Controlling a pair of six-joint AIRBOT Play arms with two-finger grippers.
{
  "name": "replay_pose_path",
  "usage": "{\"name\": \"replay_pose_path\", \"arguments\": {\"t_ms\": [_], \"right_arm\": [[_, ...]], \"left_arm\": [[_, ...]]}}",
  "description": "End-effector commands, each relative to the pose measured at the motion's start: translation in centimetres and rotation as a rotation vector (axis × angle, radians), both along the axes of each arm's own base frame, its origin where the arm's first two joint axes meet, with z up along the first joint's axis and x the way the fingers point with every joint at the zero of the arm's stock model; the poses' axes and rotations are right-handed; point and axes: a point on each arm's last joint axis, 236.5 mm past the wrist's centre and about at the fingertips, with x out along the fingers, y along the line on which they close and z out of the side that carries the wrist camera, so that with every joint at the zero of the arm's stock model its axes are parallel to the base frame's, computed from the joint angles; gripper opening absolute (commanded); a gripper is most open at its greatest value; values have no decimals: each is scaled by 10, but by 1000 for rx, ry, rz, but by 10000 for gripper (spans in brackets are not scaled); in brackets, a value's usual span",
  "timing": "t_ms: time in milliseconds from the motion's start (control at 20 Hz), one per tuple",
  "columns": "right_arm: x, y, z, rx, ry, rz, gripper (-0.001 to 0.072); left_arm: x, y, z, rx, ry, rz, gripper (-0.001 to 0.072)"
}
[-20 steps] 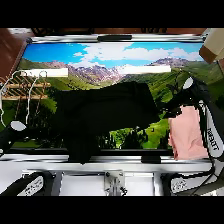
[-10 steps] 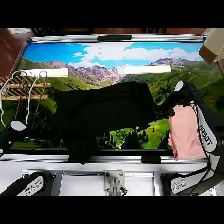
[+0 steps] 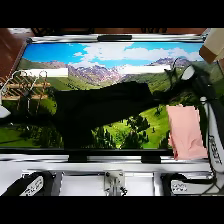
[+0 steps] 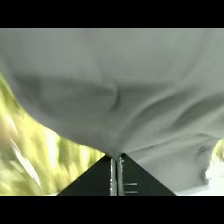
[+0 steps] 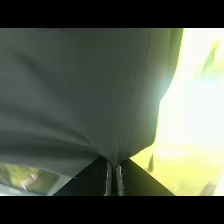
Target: Fold the shirts.
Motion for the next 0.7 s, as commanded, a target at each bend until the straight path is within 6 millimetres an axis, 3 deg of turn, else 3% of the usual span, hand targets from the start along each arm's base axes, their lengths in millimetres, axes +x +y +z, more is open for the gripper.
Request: {"name": "replay_pose_path", "arguments": {"t_ms": [0, 50, 100, 150, 200, 250, 300, 350, 450, 550, 650], "right_arm": [[23, -1, 165, -27, -477, 56, 62], [18, -1, 227, -40, -654, 64, 61], [6, -3, 290, -60, -838, 72, 62], [-17, -6, 357, -80, -1042, 60, 61], [-46, -11, 420, -96, -1236, 24, 62], [-78, -17, 467, -113, -1393, -8, 61], [-113, -22, 506, -125, -1528, -37, 61], [-143, -26, 529, -139, -1615, -56, 61], [-190, -29, 547, -130, -1685, -86, 61], [-218, -28, 548, -109, -1693, -93, 61], [-229, -27, 538, -114, -1653, -88, 62]], "left_arm": [[40, 24, 181, 188, -457, -16, 27], [36, 27, 256, 236, -643, 5, 27], [19, 28, 334, 291, -842, 32, 26], [-11, 30, 406, 347, -1026, 74, 27], [-45, 29, 465, 373, -1181, 127, 27], [-85, 30, 516, 389, -1331, 192, 27], [-120, 26, 552, 393, -1452, 227, 26], [-151, 20, 576, 400, -1541, 236, 26], [-179, 13, 586, 411, -1580, 229, 26], [-182, 10, 571, 418, -1524, 207, 26], [-176, 10, 556, 425, -1459, 190, 27]]}}
